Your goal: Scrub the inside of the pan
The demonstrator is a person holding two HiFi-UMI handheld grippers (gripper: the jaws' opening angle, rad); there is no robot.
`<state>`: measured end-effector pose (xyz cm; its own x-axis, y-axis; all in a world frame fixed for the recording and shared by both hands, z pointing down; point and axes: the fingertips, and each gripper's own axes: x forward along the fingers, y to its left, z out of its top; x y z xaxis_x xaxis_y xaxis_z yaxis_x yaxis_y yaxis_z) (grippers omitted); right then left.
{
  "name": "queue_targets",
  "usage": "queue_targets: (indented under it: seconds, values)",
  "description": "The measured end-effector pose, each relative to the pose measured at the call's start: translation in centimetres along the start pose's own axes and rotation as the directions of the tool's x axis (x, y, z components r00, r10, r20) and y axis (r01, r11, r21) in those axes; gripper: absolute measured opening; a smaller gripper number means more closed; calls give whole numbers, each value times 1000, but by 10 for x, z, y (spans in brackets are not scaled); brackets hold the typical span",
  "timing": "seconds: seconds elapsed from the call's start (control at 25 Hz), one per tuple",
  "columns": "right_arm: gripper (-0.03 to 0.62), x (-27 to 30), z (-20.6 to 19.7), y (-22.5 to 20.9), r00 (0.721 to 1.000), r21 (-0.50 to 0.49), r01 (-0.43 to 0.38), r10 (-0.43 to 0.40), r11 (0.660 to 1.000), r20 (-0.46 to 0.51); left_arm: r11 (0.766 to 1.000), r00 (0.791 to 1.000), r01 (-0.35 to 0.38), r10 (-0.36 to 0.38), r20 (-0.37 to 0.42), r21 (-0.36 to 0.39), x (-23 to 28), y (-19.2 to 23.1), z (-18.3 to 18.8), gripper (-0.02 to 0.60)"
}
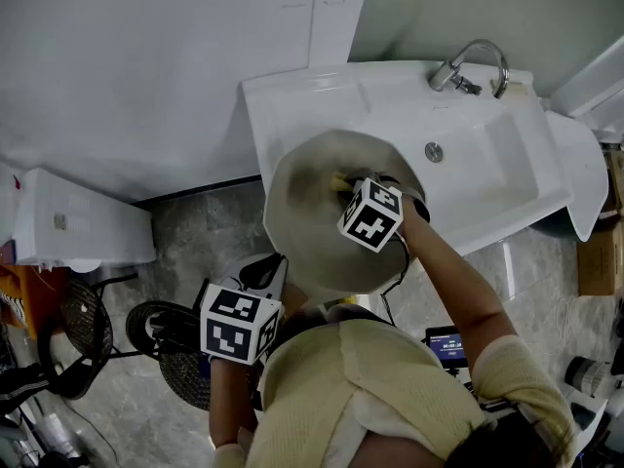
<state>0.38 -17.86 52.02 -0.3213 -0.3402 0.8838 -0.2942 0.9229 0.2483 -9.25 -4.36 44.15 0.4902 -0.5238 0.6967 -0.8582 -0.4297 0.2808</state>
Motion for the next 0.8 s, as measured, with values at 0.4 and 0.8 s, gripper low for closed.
queue_targets:
  seconds: [0.4,0.8]
  values:
    - [74,0,4,11,994,186,-110,105,976,39,1000,1000,-4,4,-3,1,1,-1,0,75]
    - [74,0,22,47,977,69,-207,203,976,59,1000,1000,-5,5,-1,-4,0,0,0,75]
